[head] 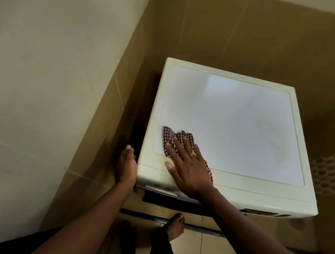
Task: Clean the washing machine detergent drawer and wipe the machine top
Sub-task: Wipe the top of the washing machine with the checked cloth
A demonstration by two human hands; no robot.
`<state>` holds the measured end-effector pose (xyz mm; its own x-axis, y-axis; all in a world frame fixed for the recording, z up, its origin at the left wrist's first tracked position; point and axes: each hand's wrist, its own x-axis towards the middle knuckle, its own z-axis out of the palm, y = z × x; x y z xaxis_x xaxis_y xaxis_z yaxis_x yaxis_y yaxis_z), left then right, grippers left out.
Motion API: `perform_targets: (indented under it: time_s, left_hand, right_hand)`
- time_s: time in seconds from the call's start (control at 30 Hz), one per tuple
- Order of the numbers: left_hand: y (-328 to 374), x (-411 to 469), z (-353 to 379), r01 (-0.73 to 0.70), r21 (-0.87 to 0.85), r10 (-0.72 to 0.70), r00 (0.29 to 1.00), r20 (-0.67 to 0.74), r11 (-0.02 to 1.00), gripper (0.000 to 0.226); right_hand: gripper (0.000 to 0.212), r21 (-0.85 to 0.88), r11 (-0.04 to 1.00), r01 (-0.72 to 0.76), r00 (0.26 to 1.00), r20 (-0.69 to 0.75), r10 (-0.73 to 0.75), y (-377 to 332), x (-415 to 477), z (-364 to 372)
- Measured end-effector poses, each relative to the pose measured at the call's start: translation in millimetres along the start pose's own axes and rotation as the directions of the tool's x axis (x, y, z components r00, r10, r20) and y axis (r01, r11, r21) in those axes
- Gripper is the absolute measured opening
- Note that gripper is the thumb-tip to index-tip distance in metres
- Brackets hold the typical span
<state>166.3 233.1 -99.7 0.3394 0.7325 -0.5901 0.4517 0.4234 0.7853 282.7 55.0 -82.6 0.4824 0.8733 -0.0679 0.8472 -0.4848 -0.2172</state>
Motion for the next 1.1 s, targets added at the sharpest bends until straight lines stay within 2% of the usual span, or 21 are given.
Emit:
perform_targets:
  time_s: [0.07, 0.1, 0.13, 0.17, 0.23, 0.27, 0.3, 0.4, 0.47, 0.53, 0.6, 0.63, 0.7, 0.77, 0.83, 0.9, 1.0, 1.1]
  left_hand:
    - [-1, -1, 0, -0.013, -0.03, 0.015, 0.997, 0.07, 0.999, 0.053]
    - [1, -1, 1, -0.023, -0.04, 0.027, 0.994, 0.108, 0.999, 0.053]
    - [3, -2, 1, -0.034, -0.031, 0.038, 0.988, 0.152, 0.999, 0.053]
    - [5, -3, 3, -0.048, -0.007, 0.048, 0.98, 0.193, 0.999, 0.054]
    - [4, -5, 4, -0.1, 0.076, 0.076, 0.957, 0.279, 0.992, 0.055]
    - [2, -4, 5, -0.142, 0.115, 0.099, 0.943, 0.317, 0.983, 0.054]
    - [-2, -3, 5, -0.191, 0.16, 0.125, 0.928, 0.351, 0.968, 0.054]
    - [-14, 5, 0, -0.339, 0.377, 0.174, 0.897, 0.407, 0.862, 0.064]
    - [-18, 9, -3, -0.385, 0.414, 0.205, 0.886, 0.416, 0.825, 0.067]
    - [-20, 11, -4, -0.44, 0.442, 0.243, 0.868, 0.433, 0.782, 0.068]
    - [-19, 13, -7, -0.47, 0.52, 0.244, 0.862, 0.445, 0.713, 0.071]
    - [-18, 13, -8, -0.471, 0.558, 0.228, 0.864, 0.449, 0.684, 0.072]
    - [-15, 12, -11, -0.456, 0.619, 0.196, 0.875, 0.443, 0.639, 0.073]
    - [-10, 7, -9, -0.441, 0.662, 0.177, 0.886, 0.428, 0.606, 0.072]
    - [-7, 4, -8, -0.437, 0.679, 0.178, 0.891, 0.419, 0.59, 0.072]
    - [-8, 6, -9, -0.445, 0.644, 0.174, 0.881, 0.44, 0.623, 0.072]
    - [-10, 7, -14, -0.397, 0.46, 0.177, 0.875, 0.451, 0.794, 0.066]
    - [-8, -4, -17, -0.266, 0.279, 0.189, 0.943, 0.273, 0.923, 0.051]
  right_hand:
    - [0.056, -0.024, 0.983, 0.184, 0.983, 0.024, -0.183, 14, 8, -8]
    - [0.055, -0.029, 0.977, 0.21, 0.978, 0.012, -0.21, 27, 17, -12]
    - [0.055, -0.026, 0.987, 0.159, 0.987, -0.032, -0.16, 40, 29, -16]
    - [0.055, -0.017, 0.999, 0.041, 0.995, -0.086, -0.042, 52, 44, -20]
    - [0.053, 0.053, 0.964, -0.259, 0.951, -0.16, 0.265, 64, 79, -29]
    - [0.053, 0.096, 0.936, -0.338, 0.924, -0.159, 0.349, 64, 100, -32]
    - [0.053, 0.115, 0.93, -0.35, 0.918, -0.153, 0.365, 60, 121, -33]
    - [0.053, 0.082, 0.984, -0.155, 0.974, -0.152, 0.166, 28, 164, -25]
    - [0.052, 0.037, 0.998, 0.042, 0.994, -0.106, -0.037, 5, 158, -11]
    - [0.05, 0.018, 0.972, 0.234, 0.971, -0.048, -0.233, 3, 130, -6]
    - [0.051, 0.013, 0.951, 0.309, 0.947, -0.1, -0.306, 27, 101, -13]
    - [0.053, 0.018, 0.964, 0.264, 0.954, -0.152, -0.258, 46, 89, -17]
    - [0.056, 0.049, 0.999, -0.013, 0.969, -0.247, 0.025, 80, 79, -23]
    - [0.054, 0.087, 0.938, -0.335, 0.898, -0.271, 0.346, 96, 92, -26]
    - [0.053, 0.123, 0.891, -0.436, 0.858, -0.241, 0.453, 87, 118, -25]
    - [0.053, 0.091, 0.935, -0.341, 0.907, -0.231, 0.353, 66, 143, -23]
    - [0.052, 0.051, 0.99, -0.132, 0.975, -0.173, 0.139, 22, 155, -11]
    - [0.049, 0.055, 0.998, -0.026, 0.994, -0.108, 0.032, -22, 132, 5]
